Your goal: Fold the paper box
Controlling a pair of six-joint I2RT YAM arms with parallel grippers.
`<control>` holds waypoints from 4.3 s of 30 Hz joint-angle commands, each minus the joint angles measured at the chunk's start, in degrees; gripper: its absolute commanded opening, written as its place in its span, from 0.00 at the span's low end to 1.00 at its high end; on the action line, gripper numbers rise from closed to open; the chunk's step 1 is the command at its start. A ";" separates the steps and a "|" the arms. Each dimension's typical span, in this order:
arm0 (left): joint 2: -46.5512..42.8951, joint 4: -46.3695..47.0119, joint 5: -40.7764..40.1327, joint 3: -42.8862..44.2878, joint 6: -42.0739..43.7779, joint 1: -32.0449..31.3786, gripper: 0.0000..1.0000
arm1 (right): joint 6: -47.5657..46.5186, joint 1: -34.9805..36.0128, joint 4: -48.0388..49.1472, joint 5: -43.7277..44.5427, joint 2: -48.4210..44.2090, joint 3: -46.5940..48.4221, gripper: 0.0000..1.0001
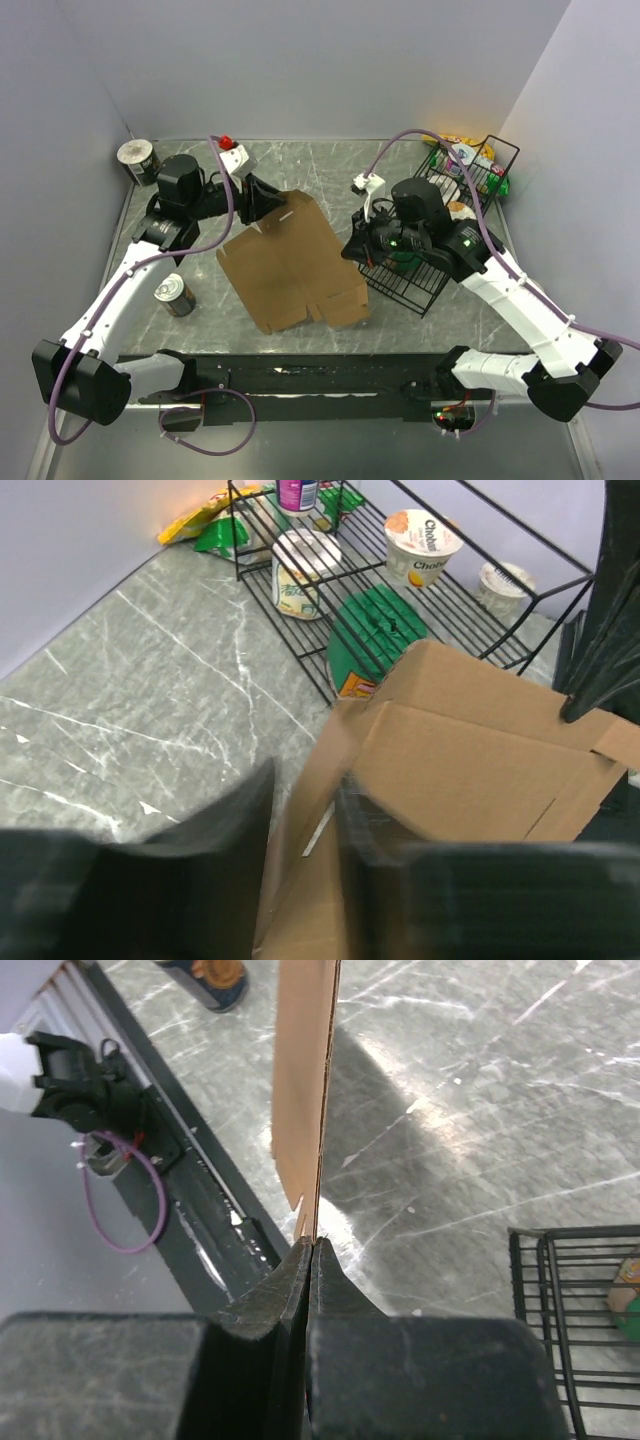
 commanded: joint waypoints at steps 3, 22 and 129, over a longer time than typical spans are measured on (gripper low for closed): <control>-2.16 0.97 -3.12 -0.83 1.30 -1.34 0.10 | -1.36 -0.28 1.05 3.70 2.04 3.58 0.00; -12.87 -1.40 -11.31 -13.21 -4.16 -1.34 0.01 | -5.65 -4.15 14.06 4.51 1.86 2.96 1.00; 8.47 53.09 -39.42 -62.18 -52.32 -14.78 0.45 | -1.81 25.29 11.07 43.08 30.79 7.53 0.00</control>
